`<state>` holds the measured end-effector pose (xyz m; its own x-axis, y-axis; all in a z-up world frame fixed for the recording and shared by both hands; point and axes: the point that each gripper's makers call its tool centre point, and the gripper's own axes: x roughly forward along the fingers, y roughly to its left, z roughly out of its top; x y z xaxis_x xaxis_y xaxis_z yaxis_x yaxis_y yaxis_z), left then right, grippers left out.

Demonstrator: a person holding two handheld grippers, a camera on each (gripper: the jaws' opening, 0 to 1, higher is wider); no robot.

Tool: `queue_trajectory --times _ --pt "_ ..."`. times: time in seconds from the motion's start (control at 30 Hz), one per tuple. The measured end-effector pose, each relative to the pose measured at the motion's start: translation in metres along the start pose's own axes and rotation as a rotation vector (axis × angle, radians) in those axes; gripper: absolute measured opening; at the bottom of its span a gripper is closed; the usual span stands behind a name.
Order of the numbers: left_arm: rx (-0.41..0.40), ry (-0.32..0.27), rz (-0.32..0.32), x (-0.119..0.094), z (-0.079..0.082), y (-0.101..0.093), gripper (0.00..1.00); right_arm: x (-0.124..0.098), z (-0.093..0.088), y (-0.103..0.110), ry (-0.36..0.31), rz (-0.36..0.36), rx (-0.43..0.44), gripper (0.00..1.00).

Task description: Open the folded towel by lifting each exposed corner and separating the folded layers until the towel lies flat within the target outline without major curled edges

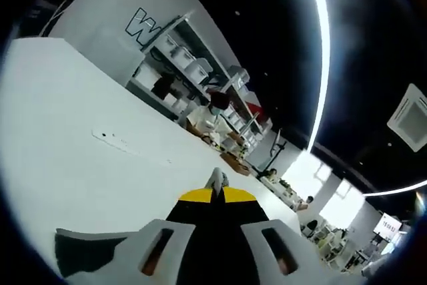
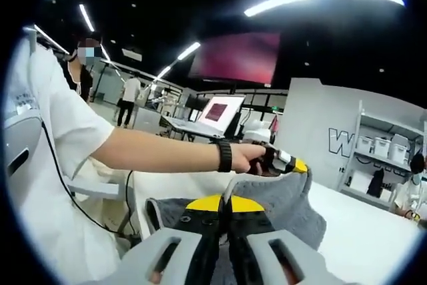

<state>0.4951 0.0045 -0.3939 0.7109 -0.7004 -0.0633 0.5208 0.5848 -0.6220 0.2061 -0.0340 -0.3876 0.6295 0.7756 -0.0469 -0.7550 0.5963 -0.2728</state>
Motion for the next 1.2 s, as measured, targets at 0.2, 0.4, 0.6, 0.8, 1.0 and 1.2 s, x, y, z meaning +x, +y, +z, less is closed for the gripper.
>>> queue_trajectory --times 0.2,0.4,0.6,0.8,1.0,1.2 --pt "0.003 0.006 -0.003 0.007 0.007 -0.005 0.00 0.000 0.000 0.000 0.004 0.001 -0.014 0.00" --pt "-0.002 0.010 -0.019 0.011 0.003 -0.018 0.00 0.001 -0.002 0.003 0.011 0.013 -0.021 0.00" --pt "-0.022 0.003 -0.048 0.018 0.004 -0.031 0.00 -0.002 0.001 0.002 0.008 0.016 -0.029 0.00" --pt "-0.029 -0.006 -0.065 0.021 0.006 -0.038 0.00 -0.006 0.004 0.001 0.001 0.011 -0.036 0.00" --pt "-0.038 -0.022 -0.099 0.026 0.010 -0.052 0.00 -0.009 0.007 0.000 -0.006 0.013 -0.038 0.00" --pt "-0.045 -0.020 -0.103 0.029 0.010 -0.054 0.00 -0.015 0.011 -0.005 -0.011 -0.009 -0.049 0.00"
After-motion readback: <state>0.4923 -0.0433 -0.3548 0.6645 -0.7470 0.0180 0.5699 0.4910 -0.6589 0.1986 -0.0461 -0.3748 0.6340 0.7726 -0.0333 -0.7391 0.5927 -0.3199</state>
